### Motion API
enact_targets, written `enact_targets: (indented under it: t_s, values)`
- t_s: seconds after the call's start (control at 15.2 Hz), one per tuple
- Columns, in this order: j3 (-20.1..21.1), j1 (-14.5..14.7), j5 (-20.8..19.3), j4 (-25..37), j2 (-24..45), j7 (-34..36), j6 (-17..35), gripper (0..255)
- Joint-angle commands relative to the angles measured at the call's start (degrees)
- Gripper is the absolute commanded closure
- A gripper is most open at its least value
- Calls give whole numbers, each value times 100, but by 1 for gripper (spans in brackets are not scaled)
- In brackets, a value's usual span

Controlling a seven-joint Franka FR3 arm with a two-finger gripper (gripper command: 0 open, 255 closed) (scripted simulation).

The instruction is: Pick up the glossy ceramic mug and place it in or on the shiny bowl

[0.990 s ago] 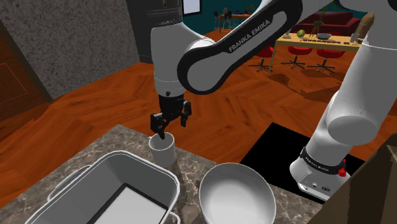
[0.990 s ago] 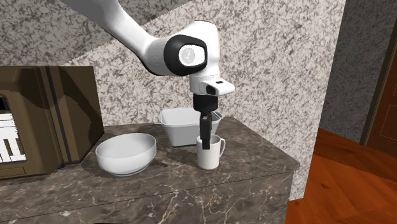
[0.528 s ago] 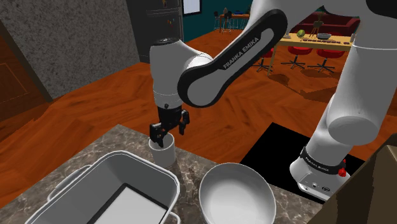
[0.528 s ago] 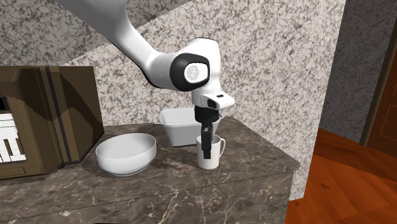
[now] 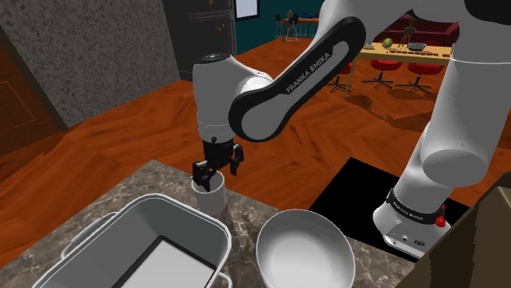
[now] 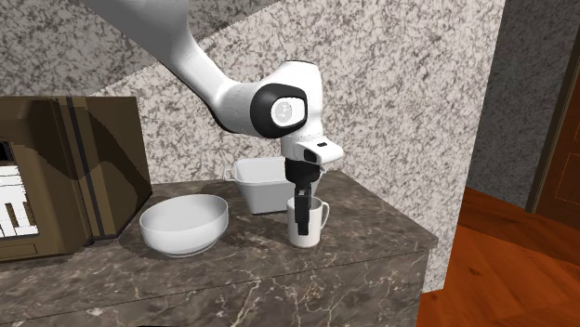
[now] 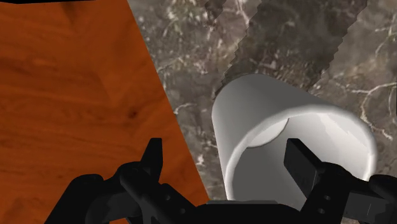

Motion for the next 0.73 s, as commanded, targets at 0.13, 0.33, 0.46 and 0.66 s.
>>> enact_targets:
  t_s: [0.13, 0.33, 0.46, 0.66]
  values:
    - [0, 0, 0, 0, 0, 0, 0, 255]
    - [0, 0, 0, 0, 0, 0, 0, 255]
    - [0, 0, 1, 0, -1, 0, 0, 255]
    - [11, -11, 48, 27, -53, -33, -69, 255]
